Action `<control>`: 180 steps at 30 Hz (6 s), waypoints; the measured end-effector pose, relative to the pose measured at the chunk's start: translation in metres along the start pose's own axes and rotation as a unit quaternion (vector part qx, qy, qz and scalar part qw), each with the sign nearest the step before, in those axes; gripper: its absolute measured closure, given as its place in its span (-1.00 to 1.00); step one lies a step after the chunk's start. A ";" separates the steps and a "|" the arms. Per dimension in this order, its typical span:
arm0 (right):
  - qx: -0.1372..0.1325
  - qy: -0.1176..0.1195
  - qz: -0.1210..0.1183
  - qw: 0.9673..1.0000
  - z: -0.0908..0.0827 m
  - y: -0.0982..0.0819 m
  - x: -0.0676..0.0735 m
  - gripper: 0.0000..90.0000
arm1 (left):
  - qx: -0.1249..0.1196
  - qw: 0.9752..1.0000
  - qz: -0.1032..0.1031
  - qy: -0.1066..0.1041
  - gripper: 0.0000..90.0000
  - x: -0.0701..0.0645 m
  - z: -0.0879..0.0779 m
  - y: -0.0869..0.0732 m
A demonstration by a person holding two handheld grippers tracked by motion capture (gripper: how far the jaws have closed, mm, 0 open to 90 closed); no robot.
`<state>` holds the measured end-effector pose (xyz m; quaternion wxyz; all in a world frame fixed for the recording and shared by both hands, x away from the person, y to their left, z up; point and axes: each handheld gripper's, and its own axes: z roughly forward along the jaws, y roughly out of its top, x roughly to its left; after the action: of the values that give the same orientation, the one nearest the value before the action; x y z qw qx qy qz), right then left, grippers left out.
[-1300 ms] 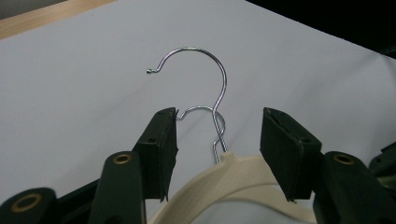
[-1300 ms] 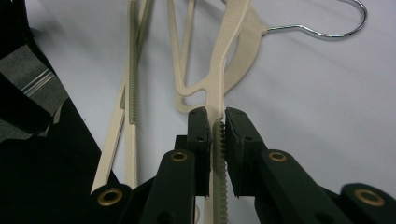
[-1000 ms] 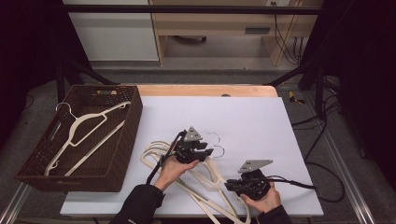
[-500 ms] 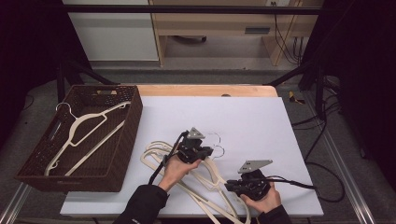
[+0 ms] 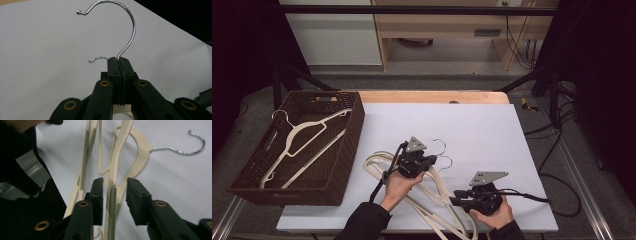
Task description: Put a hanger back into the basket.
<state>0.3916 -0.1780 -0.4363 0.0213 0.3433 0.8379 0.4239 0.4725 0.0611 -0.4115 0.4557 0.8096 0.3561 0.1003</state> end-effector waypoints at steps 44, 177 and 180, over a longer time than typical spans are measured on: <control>-0.049 0.055 0.044 0.996 0.023 0.052 0.014 0.93 | -0.074 0.993 0.084 -0.042 0.03 -0.006 -0.094 0.011; -0.161 -0.175 0.014 0.971 -0.057 0.015 -0.044 -0.91 | -0.080 0.989 0.016 0.127 0.91 0.216 -0.291 0.000; -0.159 -0.175 0.014 0.972 -0.057 0.015 -0.044 -0.91 | -0.079 0.989 0.014 0.126 0.91 0.223 -0.294 -0.005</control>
<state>0.4152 -0.2376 -0.3999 0.2158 0.4160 0.7379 0.4857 0.4887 0.4080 -0.2860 0.4679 0.7570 0.3905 0.2357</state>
